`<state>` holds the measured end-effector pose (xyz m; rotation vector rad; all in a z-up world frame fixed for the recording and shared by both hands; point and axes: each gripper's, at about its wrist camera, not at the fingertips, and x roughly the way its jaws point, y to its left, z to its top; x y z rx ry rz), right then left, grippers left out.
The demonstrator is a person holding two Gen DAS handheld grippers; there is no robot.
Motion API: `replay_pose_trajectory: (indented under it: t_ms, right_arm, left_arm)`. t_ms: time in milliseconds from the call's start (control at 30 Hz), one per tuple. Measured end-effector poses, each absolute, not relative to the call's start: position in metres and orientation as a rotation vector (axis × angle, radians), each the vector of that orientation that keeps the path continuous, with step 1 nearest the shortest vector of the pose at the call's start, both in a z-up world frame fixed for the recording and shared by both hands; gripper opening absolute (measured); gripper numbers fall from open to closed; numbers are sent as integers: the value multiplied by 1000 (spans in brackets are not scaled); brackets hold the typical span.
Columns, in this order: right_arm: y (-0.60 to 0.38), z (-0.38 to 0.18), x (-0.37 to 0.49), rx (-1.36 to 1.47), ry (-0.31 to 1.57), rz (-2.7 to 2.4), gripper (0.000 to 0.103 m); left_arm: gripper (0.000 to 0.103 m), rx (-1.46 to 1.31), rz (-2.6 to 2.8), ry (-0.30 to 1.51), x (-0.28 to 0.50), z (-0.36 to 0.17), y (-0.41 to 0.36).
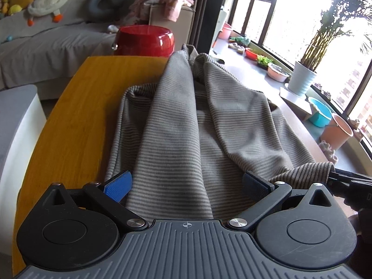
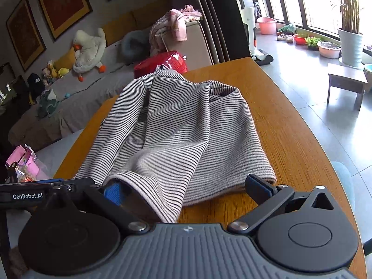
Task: Fold clothes
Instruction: 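Lower both grippers onto the sweater and close them on its edges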
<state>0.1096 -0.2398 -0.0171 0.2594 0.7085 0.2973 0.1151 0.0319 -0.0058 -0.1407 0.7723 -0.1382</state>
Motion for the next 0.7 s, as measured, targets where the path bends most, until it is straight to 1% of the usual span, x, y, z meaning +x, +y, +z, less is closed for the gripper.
replay_pose_trajectory:
  t_ms: [100,233,400,500,600,633,700]
  right_arm:
    - [-239,-6,128,251,648,323,103]
    - [-243,16,149,261,485,324,103]
    - [-253,26,179,331,274,109,103]
    - [-253,13,216,391,371,129,103]
    - [-244,-16,257,446,567,246,103]
    - [-238,-29,267,450,626,275,103]
    - [-222,-52,272,372,659,297,103]
  left_arm:
    - [103,-157,-152,727,133,7,39]
    - [103,-161,-168,662,162,15,42]
    - [103,-165,-187,581,198,25,46]
    - [103,-174,-189,642,226,4,43]
    - [103,-150,-181,739,243,-33,36]
    - [103,-133,-177,739,242,-39,34]
    - [103,-99,-170,732,238,-51,30]
